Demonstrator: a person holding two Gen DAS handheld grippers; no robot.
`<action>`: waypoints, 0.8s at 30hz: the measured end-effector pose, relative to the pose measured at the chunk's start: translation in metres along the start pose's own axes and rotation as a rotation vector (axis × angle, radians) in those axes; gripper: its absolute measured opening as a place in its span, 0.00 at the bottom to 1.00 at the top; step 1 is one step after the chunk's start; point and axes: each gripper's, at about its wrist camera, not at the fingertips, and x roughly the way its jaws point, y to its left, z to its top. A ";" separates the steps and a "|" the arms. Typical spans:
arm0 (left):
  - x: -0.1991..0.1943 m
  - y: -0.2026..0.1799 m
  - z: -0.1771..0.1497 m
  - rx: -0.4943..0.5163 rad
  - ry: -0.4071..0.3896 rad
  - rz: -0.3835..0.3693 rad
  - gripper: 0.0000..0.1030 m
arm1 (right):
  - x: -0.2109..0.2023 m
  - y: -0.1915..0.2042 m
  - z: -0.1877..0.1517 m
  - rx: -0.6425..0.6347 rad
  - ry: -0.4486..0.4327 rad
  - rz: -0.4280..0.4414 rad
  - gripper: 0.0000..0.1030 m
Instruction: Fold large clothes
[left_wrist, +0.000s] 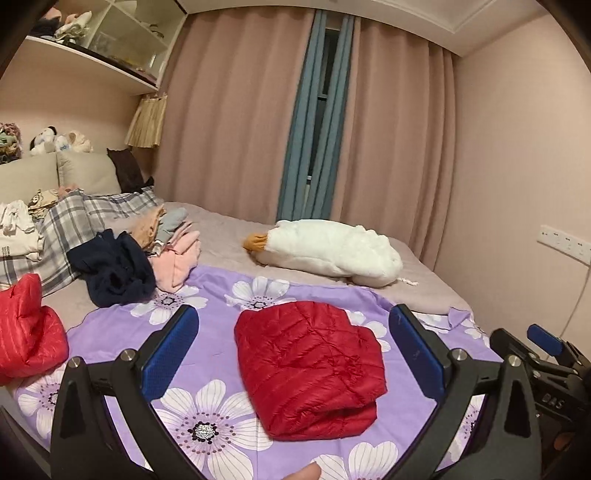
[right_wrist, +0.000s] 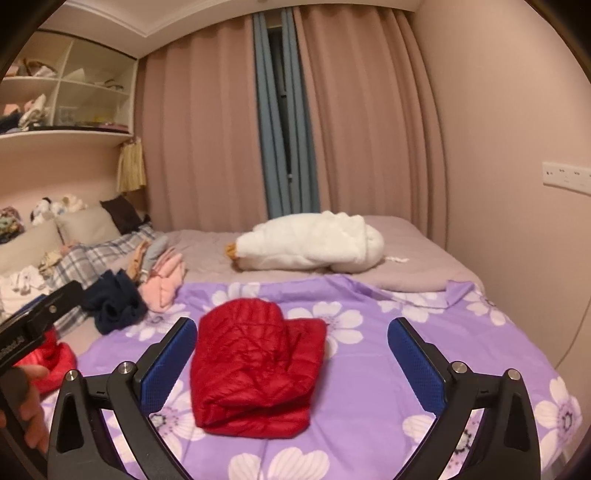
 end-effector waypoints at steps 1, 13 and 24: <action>0.000 0.000 0.000 0.000 0.006 -0.013 1.00 | 0.000 0.000 -0.001 0.001 0.001 -0.004 0.99; 0.002 0.004 0.000 -0.013 0.013 0.009 1.00 | -0.004 0.002 -0.001 -0.011 0.003 0.004 0.99; 0.001 -0.001 0.000 -0.001 0.009 -0.013 1.00 | 0.000 0.003 -0.002 -0.012 0.014 0.001 0.99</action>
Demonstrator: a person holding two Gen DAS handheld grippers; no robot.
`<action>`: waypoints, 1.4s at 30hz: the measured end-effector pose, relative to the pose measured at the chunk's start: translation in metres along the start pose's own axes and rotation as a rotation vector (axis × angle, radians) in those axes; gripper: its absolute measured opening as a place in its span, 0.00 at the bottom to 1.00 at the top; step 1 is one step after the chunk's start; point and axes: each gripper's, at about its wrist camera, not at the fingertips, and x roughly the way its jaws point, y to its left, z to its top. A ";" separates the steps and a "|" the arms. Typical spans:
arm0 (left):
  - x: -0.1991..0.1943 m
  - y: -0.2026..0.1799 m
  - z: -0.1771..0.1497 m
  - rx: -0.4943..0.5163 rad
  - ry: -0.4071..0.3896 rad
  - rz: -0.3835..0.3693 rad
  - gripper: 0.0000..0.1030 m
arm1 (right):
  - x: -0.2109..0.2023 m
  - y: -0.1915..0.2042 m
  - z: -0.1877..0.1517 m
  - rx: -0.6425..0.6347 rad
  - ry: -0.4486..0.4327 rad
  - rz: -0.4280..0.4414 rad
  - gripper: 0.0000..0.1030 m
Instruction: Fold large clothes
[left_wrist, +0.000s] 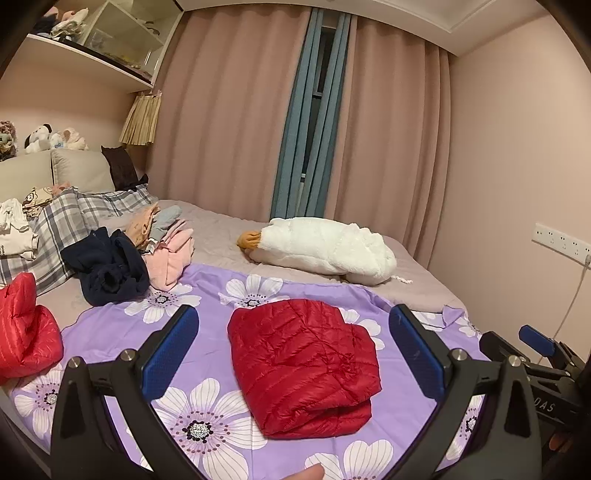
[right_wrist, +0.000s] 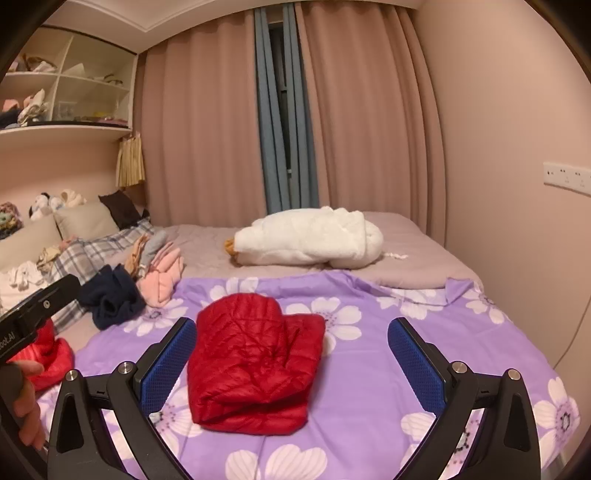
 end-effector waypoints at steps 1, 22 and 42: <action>0.001 -0.001 0.000 0.001 0.001 0.003 1.00 | 0.000 0.000 0.000 0.000 0.001 0.000 0.99; 0.005 -0.004 0.003 0.005 0.018 0.028 1.00 | 0.001 0.007 -0.001 -0.019 0.023 -0.027 0.99; 0.005 -0.009 0.001 0.021 0.031 0.007 1.00 | 0.002 0.010 -0.002 -0.029 0.034 -0.039 0.99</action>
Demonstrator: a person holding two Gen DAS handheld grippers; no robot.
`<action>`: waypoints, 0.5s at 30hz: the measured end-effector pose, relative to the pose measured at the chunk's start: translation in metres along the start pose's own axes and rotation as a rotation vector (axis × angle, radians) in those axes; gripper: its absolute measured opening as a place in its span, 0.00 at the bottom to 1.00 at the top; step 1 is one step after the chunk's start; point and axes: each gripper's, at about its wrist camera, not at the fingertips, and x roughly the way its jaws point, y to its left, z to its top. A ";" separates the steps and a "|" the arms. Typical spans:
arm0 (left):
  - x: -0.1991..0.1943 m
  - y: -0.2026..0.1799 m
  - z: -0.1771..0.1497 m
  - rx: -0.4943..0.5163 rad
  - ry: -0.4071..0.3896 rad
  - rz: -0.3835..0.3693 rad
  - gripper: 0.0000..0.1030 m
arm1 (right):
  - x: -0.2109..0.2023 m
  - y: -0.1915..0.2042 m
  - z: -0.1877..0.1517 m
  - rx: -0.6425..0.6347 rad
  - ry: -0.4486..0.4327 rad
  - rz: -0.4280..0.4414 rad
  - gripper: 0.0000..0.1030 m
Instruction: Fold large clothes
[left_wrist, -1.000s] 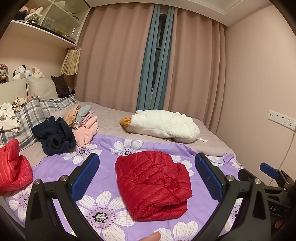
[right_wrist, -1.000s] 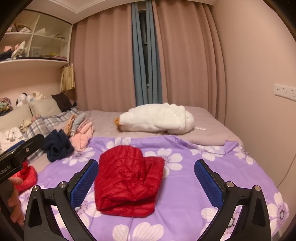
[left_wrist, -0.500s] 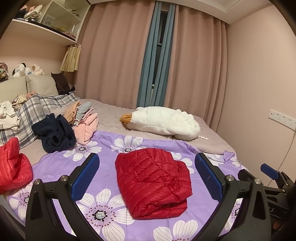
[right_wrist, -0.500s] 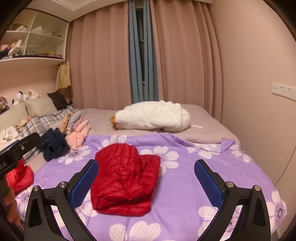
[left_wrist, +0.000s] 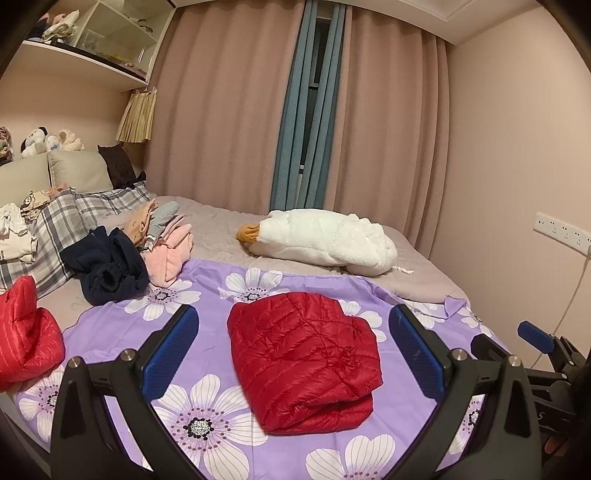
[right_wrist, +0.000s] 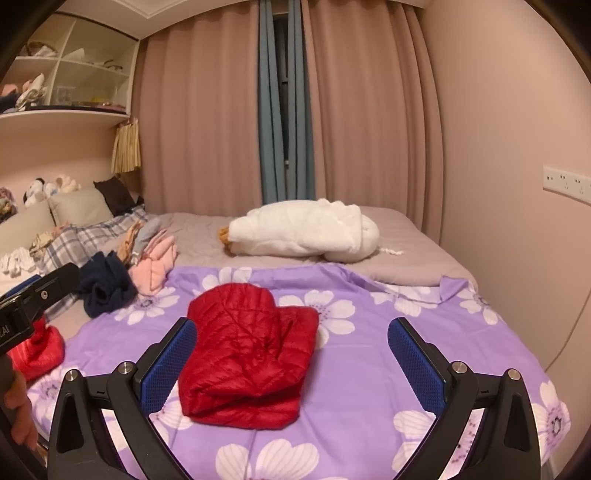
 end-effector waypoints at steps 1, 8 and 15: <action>0.000 0.000 0.000 0.001 0.000 -0.003 1.00 | 0.000 0.000 0.000 0.001 0.000 0.000 0.99; 0.002 -0.002 0.000 0.011 0.011 -0.018 1.00 | -0.001 0.001 0.000 -0.001 -0.001 -0.003 0.99; 0.004 -0.006 -0.002 0.029 0.020 -0.019 1.00 | 0.000 0.001 0.000 0.002 0.002 -0.006 0.99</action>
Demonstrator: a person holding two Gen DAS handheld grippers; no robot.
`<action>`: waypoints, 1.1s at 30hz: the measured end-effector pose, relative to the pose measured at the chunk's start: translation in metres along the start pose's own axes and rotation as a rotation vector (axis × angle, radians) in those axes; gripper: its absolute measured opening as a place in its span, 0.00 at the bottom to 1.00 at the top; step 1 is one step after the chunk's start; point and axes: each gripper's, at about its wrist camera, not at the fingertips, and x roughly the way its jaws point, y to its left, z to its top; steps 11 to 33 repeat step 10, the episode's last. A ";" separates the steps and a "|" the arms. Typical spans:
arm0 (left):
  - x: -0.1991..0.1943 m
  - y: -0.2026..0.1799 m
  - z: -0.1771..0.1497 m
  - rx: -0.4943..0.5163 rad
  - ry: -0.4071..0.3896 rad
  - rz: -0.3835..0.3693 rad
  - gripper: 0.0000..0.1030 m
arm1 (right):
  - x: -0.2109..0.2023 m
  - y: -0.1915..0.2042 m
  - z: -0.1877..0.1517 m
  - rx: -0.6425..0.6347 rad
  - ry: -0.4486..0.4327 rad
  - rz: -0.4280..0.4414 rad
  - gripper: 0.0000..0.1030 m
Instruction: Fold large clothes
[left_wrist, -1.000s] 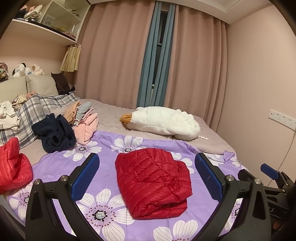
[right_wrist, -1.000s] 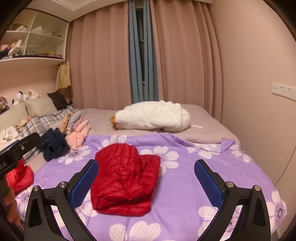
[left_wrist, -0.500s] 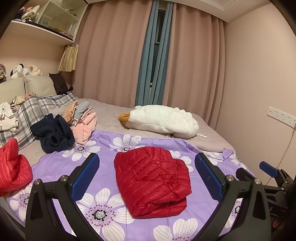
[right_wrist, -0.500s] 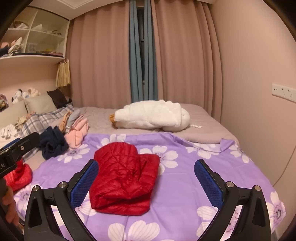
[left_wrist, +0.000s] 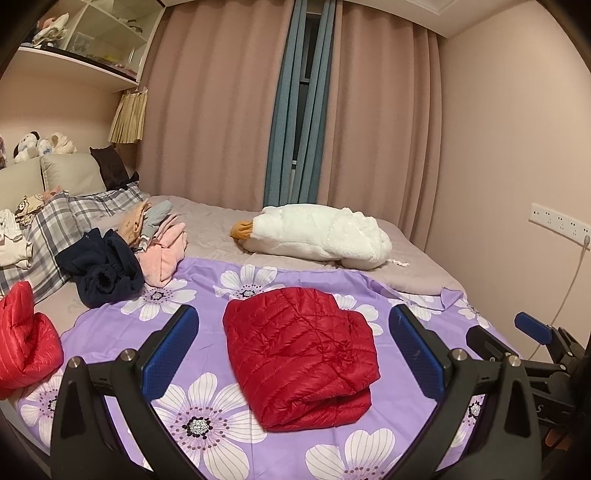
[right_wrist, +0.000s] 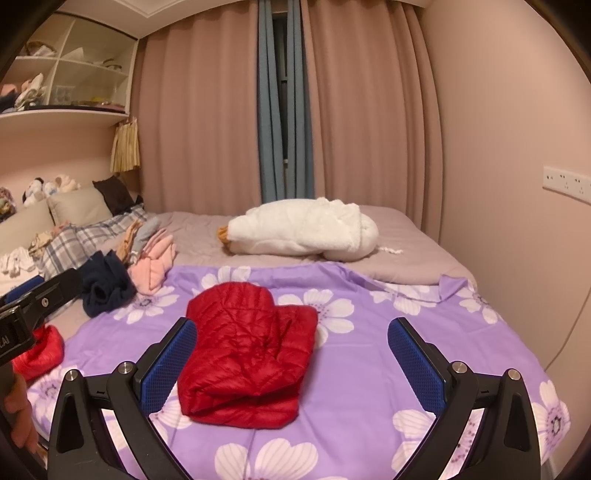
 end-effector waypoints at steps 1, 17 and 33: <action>0.000 -0.001 0.000 0.001 0.000 0.000 1.00 | 0.000 0.000 0.000 0.000 0.001 -0.001 0.99; 0.002 -0.001 0.000 0.001 0.009 0.013 1.00 | 0.001 -0.004 -0.001 0.003 0.004 -0.005 0.99; 0.002 -0.001 0.000 0.001 0.009 0.013 1.00 | 0.001 -0.004 -0.001 0.003 0.004 -0.005 0.99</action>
